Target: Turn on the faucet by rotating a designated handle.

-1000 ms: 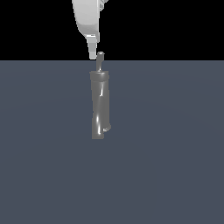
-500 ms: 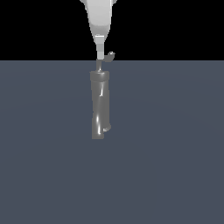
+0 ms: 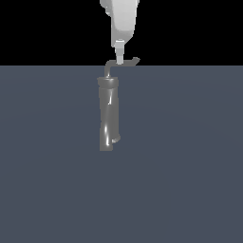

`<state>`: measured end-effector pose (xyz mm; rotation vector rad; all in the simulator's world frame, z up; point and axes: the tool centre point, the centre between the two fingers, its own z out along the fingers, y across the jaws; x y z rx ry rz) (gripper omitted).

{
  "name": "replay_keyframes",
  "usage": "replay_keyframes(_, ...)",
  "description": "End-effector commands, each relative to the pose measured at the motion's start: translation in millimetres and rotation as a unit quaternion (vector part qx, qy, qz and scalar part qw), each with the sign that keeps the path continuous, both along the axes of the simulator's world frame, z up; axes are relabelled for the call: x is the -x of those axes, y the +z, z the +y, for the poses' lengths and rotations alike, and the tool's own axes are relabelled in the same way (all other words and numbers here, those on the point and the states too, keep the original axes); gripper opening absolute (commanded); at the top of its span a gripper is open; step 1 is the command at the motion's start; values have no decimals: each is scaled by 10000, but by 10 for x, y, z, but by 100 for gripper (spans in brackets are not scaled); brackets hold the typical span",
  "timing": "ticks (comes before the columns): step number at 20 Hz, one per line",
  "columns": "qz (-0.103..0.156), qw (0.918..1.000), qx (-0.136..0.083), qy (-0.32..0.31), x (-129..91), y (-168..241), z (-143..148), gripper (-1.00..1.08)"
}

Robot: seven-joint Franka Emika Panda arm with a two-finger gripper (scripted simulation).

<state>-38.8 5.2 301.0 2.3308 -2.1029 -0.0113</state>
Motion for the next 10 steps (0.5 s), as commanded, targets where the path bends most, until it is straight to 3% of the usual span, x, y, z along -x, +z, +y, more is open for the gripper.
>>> replay_keyframes(1,-36,9998,15,-190,-91,-1,-279,-100)
replay_keyframes(10,-35,9997,17,-251,-258,-1,-527,-100)
